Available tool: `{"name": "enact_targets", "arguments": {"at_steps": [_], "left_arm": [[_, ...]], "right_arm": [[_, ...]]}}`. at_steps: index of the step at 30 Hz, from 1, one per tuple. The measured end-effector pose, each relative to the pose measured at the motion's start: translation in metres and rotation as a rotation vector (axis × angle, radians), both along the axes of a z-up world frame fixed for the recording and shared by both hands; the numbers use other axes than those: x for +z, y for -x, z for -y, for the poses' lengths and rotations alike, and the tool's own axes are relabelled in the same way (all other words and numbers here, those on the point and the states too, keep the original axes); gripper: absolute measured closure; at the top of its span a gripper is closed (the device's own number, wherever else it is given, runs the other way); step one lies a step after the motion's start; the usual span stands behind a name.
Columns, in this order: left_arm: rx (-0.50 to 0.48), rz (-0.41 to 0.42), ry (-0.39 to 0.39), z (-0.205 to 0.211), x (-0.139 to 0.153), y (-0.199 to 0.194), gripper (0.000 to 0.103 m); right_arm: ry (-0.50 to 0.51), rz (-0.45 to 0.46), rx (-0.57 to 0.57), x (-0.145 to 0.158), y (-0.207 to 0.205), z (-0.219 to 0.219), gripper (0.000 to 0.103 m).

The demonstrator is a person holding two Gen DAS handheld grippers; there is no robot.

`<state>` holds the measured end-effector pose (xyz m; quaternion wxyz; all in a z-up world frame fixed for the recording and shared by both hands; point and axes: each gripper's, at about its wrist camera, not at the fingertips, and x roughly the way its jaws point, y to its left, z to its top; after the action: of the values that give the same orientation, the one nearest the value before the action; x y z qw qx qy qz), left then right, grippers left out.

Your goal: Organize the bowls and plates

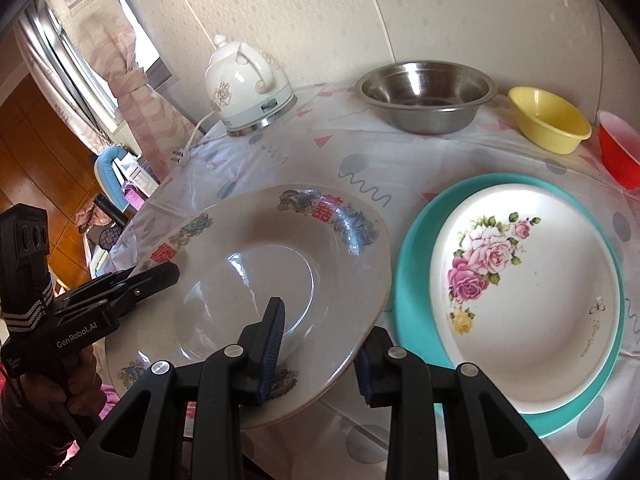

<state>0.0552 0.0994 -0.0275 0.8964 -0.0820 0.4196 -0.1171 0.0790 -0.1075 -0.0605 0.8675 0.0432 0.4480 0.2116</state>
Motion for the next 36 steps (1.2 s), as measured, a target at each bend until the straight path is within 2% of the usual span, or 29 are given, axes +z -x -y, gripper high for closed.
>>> {"name": "enact_targets", "arguments": {"at_steps": [7, 18, 27, 36], "left_arm": [[-0.055, 0.047, 0.010, 0.018, 0.015, -0.012, 0.071], [-0.206, 0.085, 0.020, 0.097, 0.034, -0.037, 0.071], [-0.304, 0.055, 0.014, 0.154, 0.024, -0.063, 0.071], [-0.336, 0.035, -0.003, 0.174, 0.018, -0.075, 0.070]], "right_arm": [[-0.023, 0.049, -0.054, 0.016, 0.002, 0.023, 0.071], [-0.019, 0.102, -0.228, 0.033, 0.010, 0.095, 0.071], [0.018, 0.095, -0.351, 0.029, 0.005, 0.146, 0.071], [0.026, 0.079, -0.399, 0.020, -0.002, 0.163, 0.071]]}}
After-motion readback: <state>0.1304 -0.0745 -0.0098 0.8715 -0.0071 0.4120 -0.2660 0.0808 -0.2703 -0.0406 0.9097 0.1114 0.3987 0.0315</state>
